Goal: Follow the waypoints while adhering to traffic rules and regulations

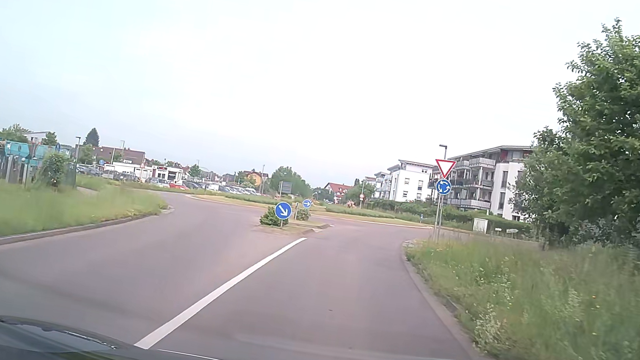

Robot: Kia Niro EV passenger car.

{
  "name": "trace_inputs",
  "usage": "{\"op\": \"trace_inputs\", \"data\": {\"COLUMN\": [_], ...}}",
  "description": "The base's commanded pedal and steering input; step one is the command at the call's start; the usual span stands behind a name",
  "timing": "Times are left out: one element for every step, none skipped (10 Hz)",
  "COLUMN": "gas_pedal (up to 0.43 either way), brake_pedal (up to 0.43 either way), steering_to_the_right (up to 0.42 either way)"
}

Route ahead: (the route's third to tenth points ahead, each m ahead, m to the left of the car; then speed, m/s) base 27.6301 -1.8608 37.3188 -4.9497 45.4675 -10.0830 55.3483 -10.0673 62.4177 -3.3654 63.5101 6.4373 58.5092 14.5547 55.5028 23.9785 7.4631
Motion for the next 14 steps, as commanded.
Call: {"op": "trace_inputs", "data": {"gas_pedal": [0.02,0.02,0.02,0.02,0.02,0.02,0.02,0.02,0.02,0.02,0.02,0.02,0.02,0.02], "brake_pedal": [0.0,0.0,0.0,0.0,0.0,0.0,0.0,0.0,0.0,0.0,0.0,0.0,0.0,0.0], "steering_to_the_right": [0.004,0.005,0.006,0.008,0.011,0.014,0.016,0.02,0.022,0.023,0.025,0.028,0.031,0.033]}}
